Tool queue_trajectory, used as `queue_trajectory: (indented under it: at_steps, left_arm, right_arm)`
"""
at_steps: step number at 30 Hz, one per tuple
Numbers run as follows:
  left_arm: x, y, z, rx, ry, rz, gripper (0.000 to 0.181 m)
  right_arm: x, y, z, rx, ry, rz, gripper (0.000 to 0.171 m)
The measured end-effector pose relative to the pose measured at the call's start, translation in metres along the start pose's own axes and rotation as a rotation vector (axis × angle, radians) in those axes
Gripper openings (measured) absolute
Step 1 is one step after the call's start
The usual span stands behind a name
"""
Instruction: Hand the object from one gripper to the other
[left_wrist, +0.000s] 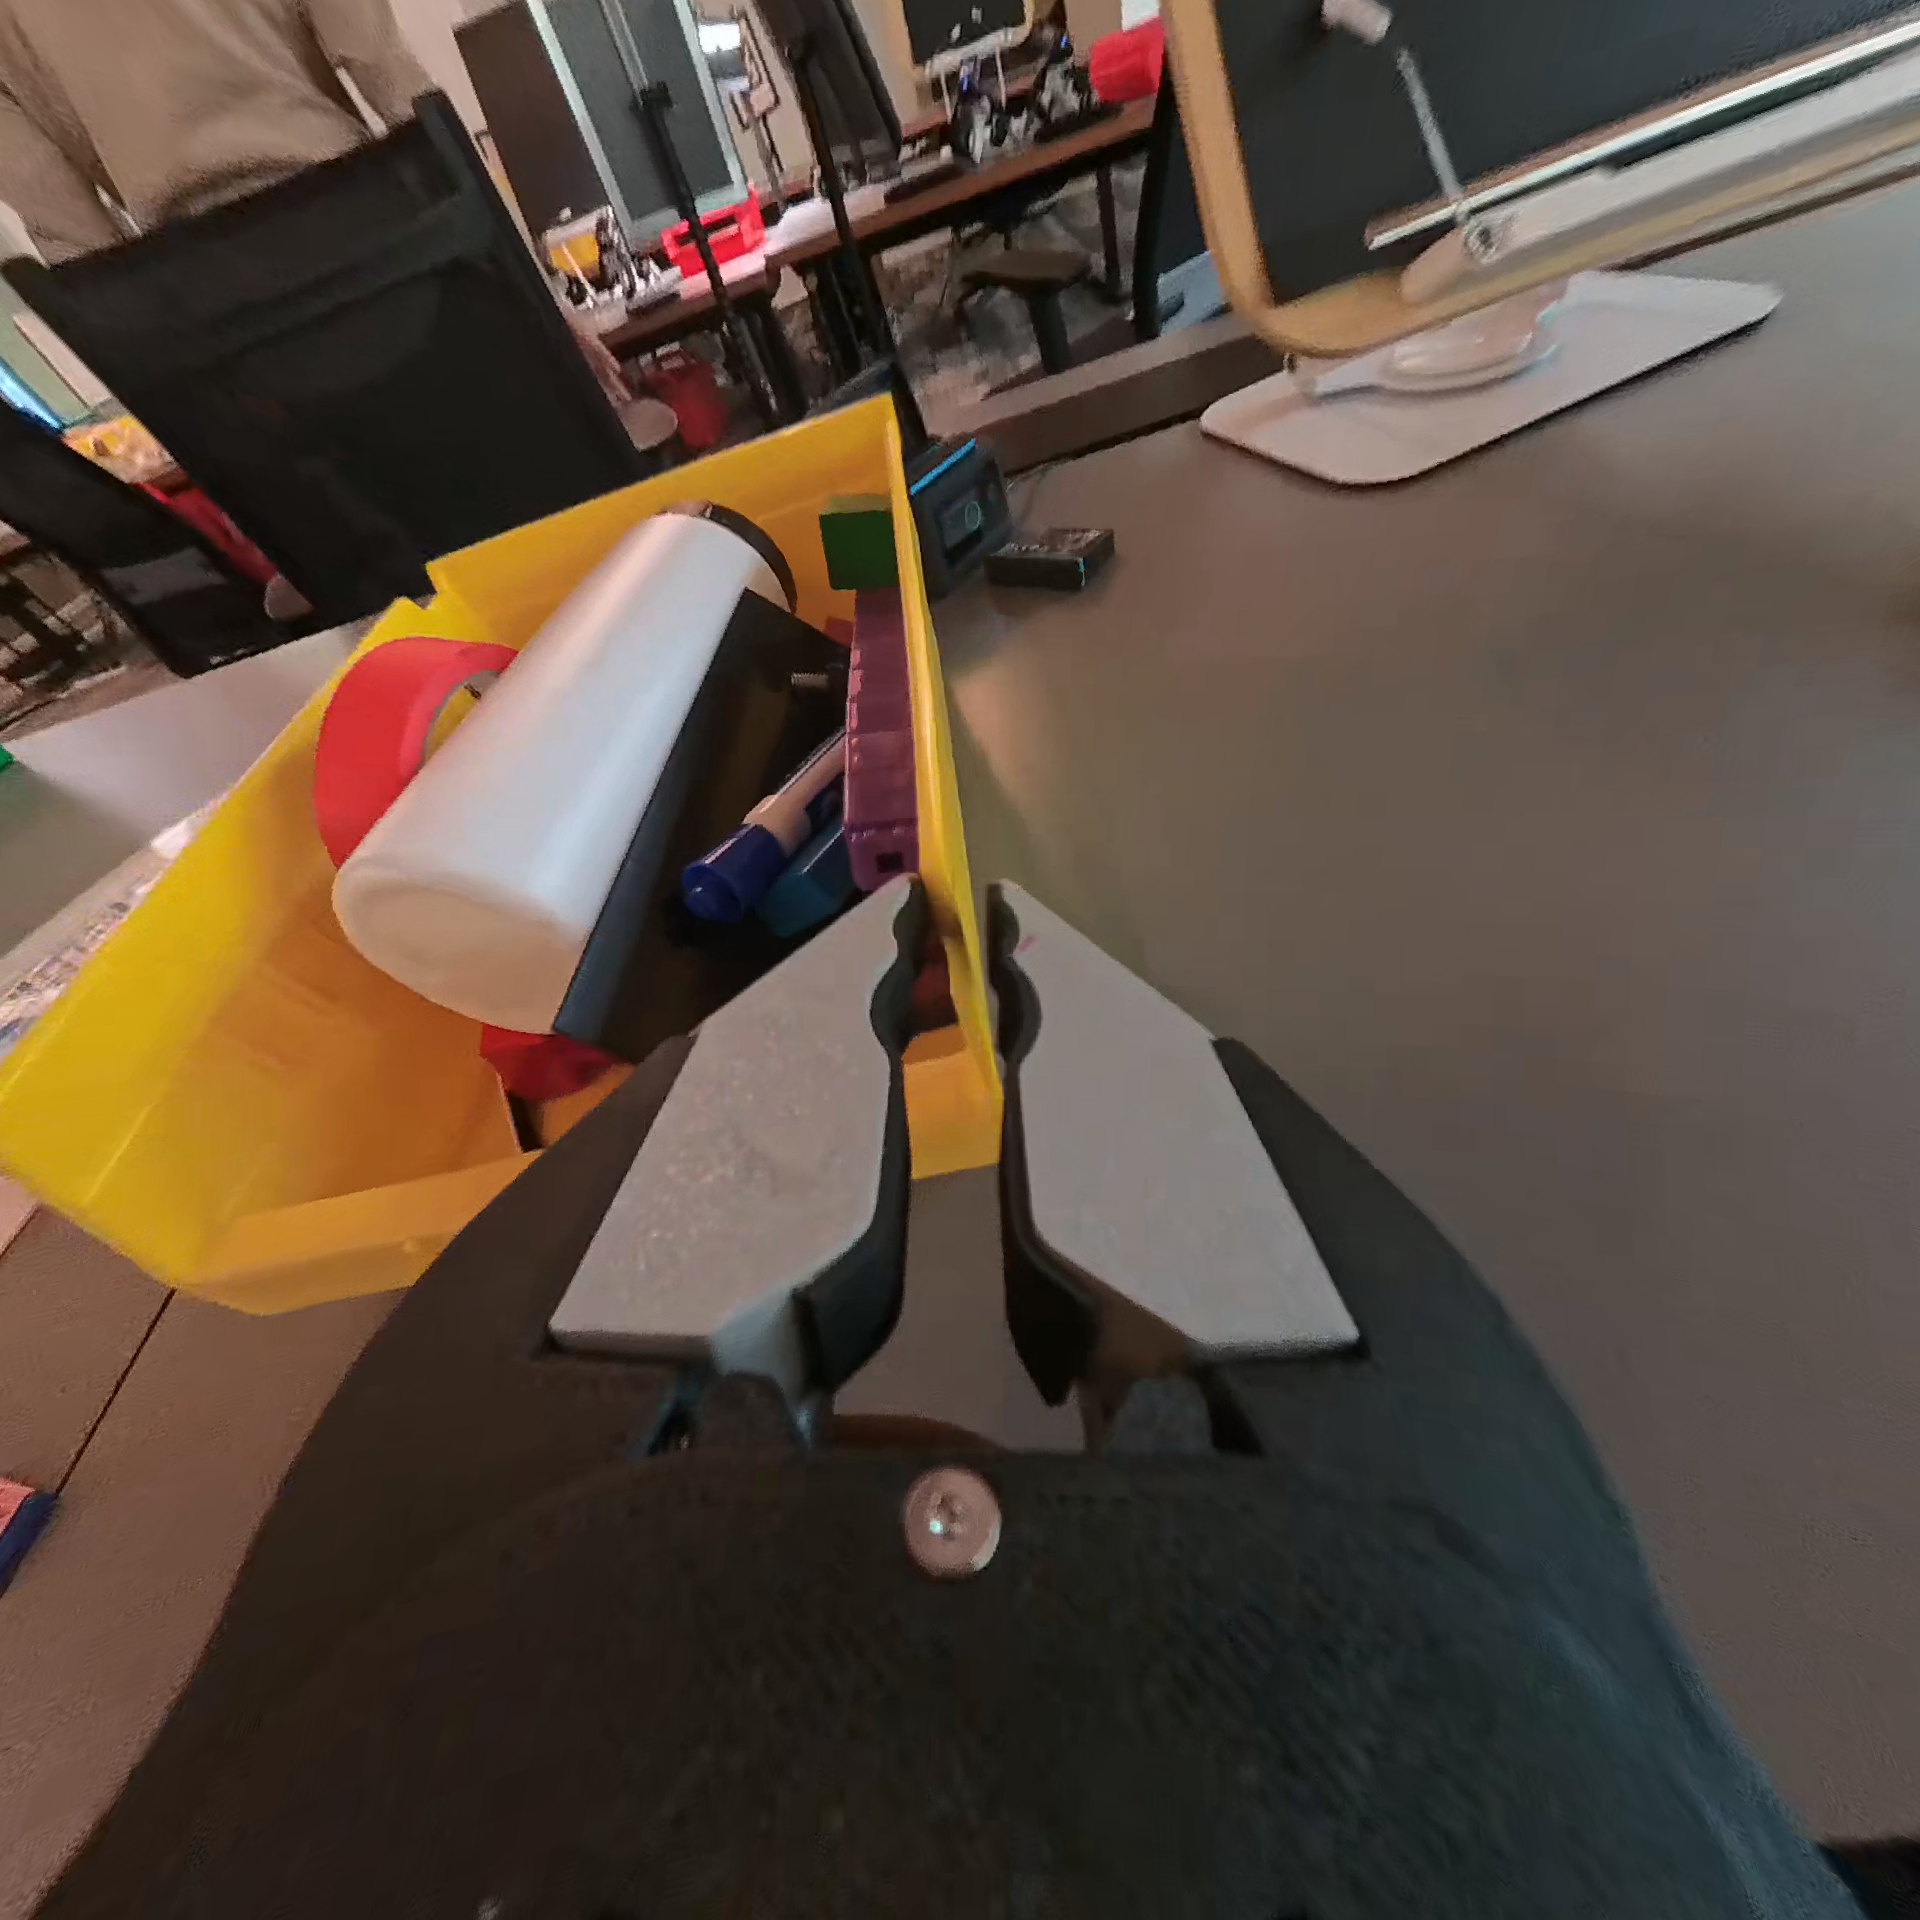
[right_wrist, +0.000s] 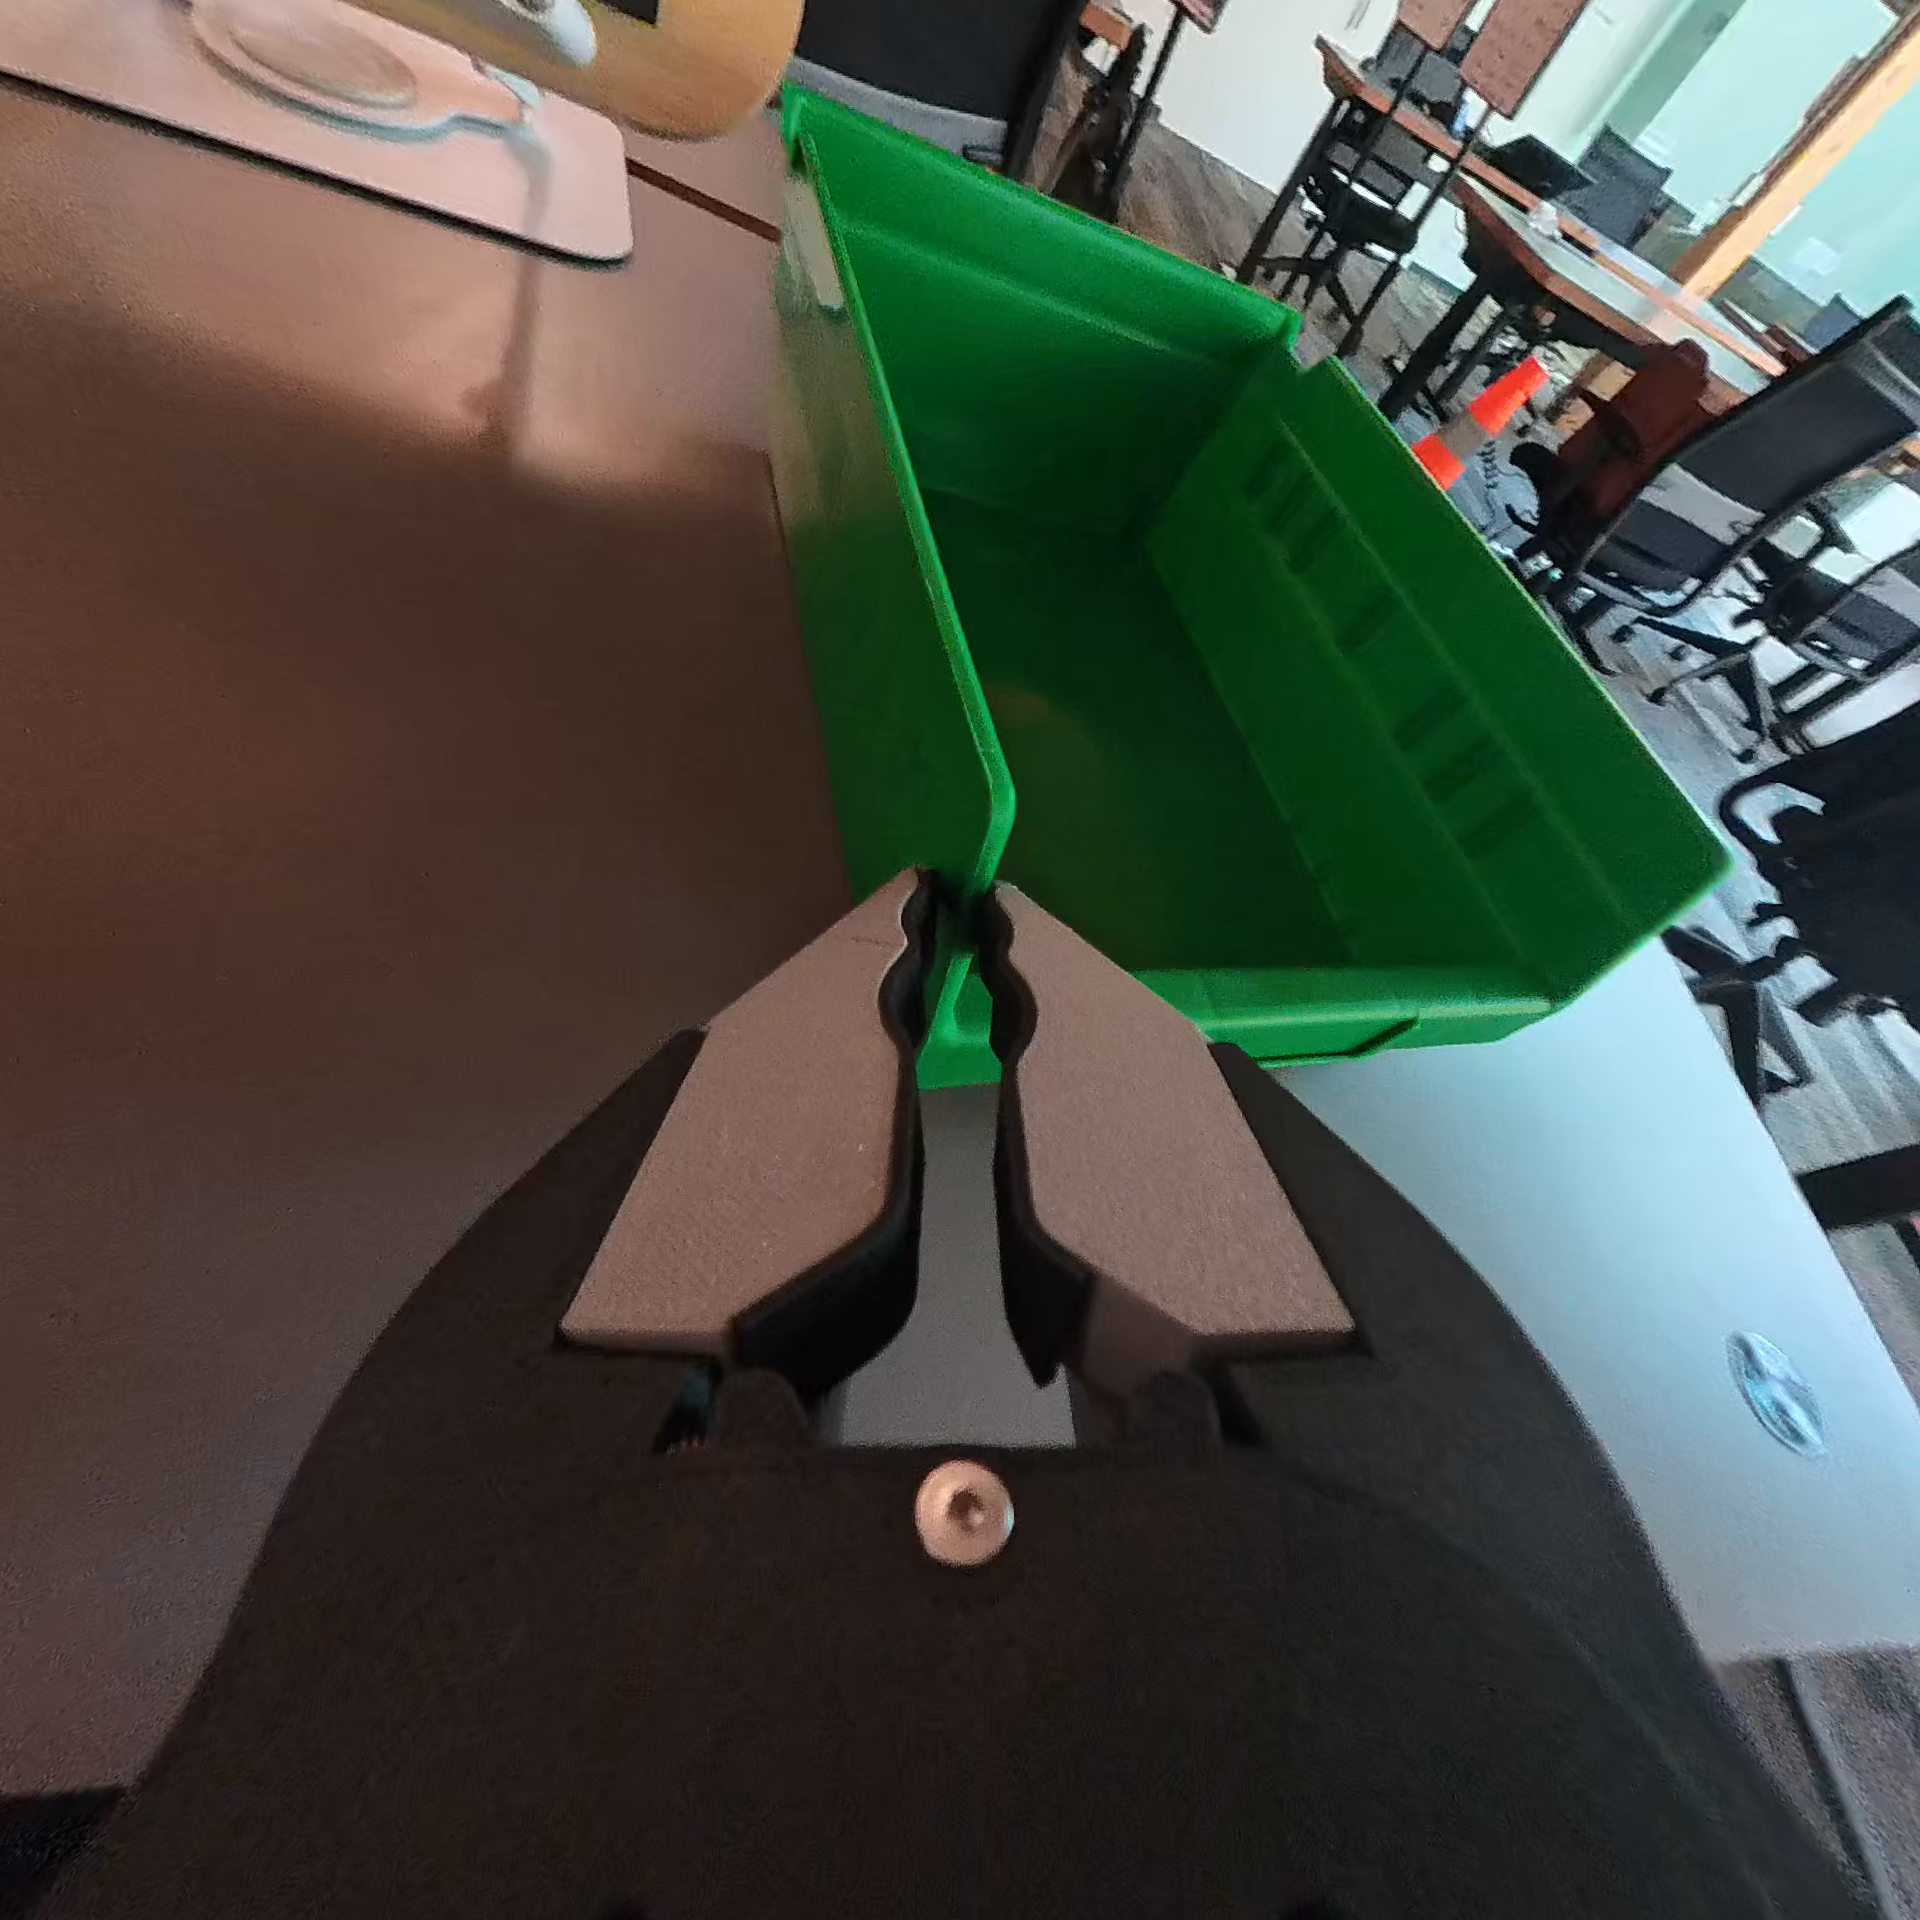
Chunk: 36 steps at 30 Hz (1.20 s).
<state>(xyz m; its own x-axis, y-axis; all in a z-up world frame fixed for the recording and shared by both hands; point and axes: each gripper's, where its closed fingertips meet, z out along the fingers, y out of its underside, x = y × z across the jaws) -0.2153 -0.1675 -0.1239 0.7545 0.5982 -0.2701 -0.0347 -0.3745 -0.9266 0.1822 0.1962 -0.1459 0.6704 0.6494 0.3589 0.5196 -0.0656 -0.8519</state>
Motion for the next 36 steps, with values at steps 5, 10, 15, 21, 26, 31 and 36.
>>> queue_trajectory:
  at_steps: [5,10,15,21,26,31,36]
  left_arm:
    - [0.008,-0.025,-0.024,0.052,0.036,0.021,0.017]
    - [0.062,-0.071,-0.055,0.194,0.279,-0.019,0.012]
    - [0.131,-0.084,-0.023,0.187,0.434,0.009,0.019]
    - [0.192,-0.092,0.082,0.187,0.477,0.042,0.018]
    - [0.218,-0.103,0.152,0.186,0.505,0.027,0.01]
    - [0.242,-0.102,0.165,0.149,0.634,0.091,0.016]
    - [0.231,-0.11,0.156,0.258,0.562,0.138,0.009]
  right_arm:
    - [0.004,0.004,-0.015,-0.036,0.049,-0.044,0.005]
    - [-0.006,-0.04,-0.058,0.051,-0.038,-0.013,0.035]
    - [-0.069,-0.093,-0.079,0.123,-0.377,0.023,0.05]
    - [-0.161,-0.114,0.002,0.041,-0.723,0.119,0.076]
    - [-0.186,-0.137,0.091,0.113,-0.666,0.099,0.075]
    - [-0.205,-0.142,0.142,0.152,-0.736,0.133,0.088]
    - [-0.194,-0.144,0.131,0.244,-0.744,0.111,0.08]
